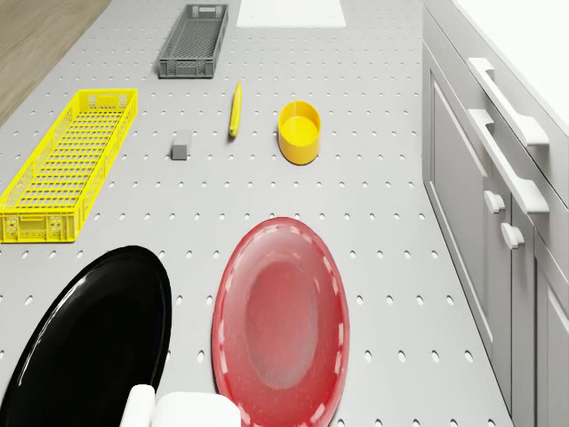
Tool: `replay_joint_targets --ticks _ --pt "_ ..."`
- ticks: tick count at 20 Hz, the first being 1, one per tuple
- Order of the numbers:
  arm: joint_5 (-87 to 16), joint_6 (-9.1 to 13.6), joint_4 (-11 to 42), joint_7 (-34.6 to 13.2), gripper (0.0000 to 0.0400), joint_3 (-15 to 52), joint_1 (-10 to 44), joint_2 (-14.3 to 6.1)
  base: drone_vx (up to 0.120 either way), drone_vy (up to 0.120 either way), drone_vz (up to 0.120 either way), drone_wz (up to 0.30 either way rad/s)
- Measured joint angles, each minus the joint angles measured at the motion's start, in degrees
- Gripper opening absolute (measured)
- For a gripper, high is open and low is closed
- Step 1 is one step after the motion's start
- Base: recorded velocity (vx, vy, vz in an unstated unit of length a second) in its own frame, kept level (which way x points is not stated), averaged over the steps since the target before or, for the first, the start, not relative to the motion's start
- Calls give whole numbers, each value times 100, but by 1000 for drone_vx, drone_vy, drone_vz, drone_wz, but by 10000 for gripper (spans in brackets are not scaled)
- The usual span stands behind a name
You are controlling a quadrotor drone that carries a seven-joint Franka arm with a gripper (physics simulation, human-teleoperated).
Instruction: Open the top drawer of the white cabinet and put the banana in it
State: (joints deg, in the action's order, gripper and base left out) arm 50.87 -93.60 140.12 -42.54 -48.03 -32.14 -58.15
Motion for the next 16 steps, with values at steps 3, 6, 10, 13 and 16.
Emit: replay_joint_targets --ticks 3,6,10,13,16 --pt "-46 -56 8 -38 400 -22 -61 -61 120 -120 0 0" --pt "-92 -110 15 -76 400 -43 -119 -119 120 -120 0 0" --pt "-150 -177 25 -124 400 -69 -192 -194 120 -120 0 0" --pt "-191 -225 32 -159 400 -86 -243 -248 120 -120 0 0" --pt "-232 -271 39 -192 400 -103 -292 -299 120 -120 0 0"
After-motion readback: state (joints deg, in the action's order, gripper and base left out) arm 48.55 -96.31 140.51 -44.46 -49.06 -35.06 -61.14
